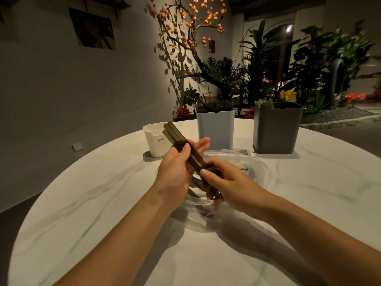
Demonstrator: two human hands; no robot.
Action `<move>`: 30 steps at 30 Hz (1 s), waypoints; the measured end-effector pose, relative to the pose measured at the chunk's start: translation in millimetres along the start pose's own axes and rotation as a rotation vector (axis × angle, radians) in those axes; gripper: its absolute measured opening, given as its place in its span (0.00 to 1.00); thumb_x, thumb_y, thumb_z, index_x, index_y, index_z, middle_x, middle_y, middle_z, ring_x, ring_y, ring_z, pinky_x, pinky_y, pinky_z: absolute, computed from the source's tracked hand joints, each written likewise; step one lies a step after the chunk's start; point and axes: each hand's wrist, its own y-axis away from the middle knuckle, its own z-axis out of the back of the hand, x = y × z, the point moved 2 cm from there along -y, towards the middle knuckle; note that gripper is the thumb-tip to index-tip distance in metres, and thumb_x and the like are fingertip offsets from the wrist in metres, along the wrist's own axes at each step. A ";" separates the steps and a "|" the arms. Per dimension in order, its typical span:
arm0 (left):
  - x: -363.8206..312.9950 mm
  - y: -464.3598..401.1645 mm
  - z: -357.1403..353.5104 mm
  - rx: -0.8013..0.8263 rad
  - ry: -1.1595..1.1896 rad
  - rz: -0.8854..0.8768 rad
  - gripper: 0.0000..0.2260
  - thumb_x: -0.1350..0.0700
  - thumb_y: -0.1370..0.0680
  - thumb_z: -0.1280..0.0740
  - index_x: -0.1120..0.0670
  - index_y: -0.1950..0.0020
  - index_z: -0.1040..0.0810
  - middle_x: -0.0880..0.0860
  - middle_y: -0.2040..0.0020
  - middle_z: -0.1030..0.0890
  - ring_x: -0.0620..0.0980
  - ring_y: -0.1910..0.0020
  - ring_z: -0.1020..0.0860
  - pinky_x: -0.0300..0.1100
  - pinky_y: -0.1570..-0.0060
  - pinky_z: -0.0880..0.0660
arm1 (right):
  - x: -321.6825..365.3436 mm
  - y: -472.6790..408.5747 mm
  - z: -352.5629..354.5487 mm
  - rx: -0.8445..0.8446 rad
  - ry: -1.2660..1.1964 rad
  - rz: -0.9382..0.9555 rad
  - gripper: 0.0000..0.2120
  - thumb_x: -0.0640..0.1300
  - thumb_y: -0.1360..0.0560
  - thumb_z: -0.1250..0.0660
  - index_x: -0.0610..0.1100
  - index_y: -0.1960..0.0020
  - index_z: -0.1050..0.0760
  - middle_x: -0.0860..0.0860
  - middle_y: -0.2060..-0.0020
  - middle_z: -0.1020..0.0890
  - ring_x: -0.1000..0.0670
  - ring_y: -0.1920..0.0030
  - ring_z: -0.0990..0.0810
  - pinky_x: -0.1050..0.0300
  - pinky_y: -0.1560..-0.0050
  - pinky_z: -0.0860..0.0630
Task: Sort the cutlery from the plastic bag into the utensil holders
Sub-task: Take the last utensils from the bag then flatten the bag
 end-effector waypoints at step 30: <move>1.6 6.3 2.5 0.230 -1.834 -0.783 0.07 0.47 0.21 0.35 0.49 0.47 0.25 0.48 0.53 0.20 0.49 0.57 0.25 0.46 0.52 0.25 | 5.5 -5.3 38.3 -0.081 0.420 0.092 0.06 0.48 0.20 0.34 0.51 0.48 0.19 0.57 0.57 0.17 0.53 0.55 0.19 0.56 0.48 0.19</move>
